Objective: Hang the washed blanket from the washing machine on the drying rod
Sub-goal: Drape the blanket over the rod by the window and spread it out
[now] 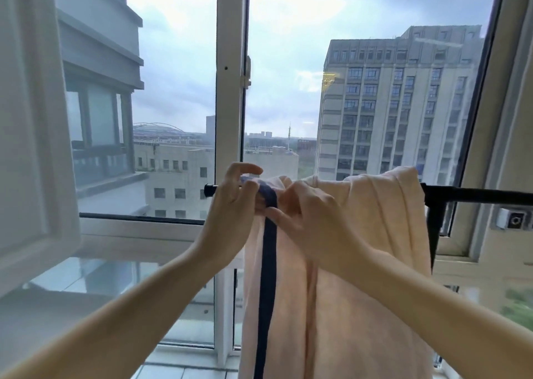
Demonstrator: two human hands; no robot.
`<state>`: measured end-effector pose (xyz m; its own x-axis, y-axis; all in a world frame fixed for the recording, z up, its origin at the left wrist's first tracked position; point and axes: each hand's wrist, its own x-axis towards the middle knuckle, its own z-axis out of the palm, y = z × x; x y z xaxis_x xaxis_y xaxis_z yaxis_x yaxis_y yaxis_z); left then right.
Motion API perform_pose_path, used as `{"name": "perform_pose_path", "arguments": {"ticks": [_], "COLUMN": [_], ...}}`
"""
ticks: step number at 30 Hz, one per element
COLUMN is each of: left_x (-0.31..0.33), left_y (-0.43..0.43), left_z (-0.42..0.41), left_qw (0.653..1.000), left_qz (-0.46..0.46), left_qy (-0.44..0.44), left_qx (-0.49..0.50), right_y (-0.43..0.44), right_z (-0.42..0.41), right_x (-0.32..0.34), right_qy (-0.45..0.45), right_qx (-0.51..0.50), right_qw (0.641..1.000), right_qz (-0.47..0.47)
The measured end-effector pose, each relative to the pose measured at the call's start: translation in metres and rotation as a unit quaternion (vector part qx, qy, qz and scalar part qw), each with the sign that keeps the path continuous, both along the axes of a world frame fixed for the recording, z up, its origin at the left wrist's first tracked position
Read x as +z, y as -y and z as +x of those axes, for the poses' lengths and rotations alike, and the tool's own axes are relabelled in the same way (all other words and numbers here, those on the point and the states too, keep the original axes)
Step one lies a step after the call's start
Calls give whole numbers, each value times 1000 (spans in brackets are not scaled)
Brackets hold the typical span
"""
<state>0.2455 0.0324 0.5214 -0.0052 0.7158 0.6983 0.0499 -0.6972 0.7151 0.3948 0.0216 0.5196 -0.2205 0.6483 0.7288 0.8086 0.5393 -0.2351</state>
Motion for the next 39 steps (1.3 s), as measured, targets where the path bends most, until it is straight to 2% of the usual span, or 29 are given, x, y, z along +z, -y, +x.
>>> {"name": "perform_pose_path", "arguments": {"ticks": [1, 3, 6, 8, 12, 14, 18, 22, 25, 29, 31, 34, 37, 39], "left_x": [-3, -5, -14, -24, -38, -43, -56, -53, -47, -44, -45, -47, -48, -48], "left_y": [1, 1, 0, -3, -15, -25, -51, -87, -102, -98, -98, -101, -108, -112], "left_z": [-1, -5, -11, -16, -34, -44, -61, -67, -60, -50, -48, -48, -48, -49], "left_qw": [999, 995, 991, 983, 963, 969, 986, 992, 979, 938, 921, 913, 929, 933], "left_qz": [-23, -63, -100, -131, -159, -152, -143, -114, -135, -195, -213, -213, -198, -214], "left_qy": [28, 59, 65, 56, 49, 50, 28, -58, -124, -47, -29, -23, -17, 21], "left_qx": [-22, -39, -64, -114, -210, -191, -76, -17, -87, -282, -324, -346, -313, -288], "right_y": [-1, -8, -13, -14, -16, -22, -27, -27, -18, -5, -6, -10, -13, -9], "right_z": [-3, -3, -6, -11, -26, -31, -31, -41, -49, -59, -60, -58, -50, -44], "right_x": [0, 1, -2, -5, -16, -17, -12, -11, -14, -14, -15, -19, -21, -19], "right_qy": [-25, -38, -111, -152, -120, -142, -203, -218, -212, -137, -67, -10, -3, -12], "right_qx": [16, 17, 49, 73, 51, 37, 21, -16, -42, -140, -220, -273, -259, -249], "right_qw": [999, 999, 991, 982, 990, 989, 978, 975, 976, 980, 973, 962, 966, 968], "right_qz": [-32, -32, -55, -79, -51, -32, -34, -28, -19, -37, -14, -3, -12, -10]}}
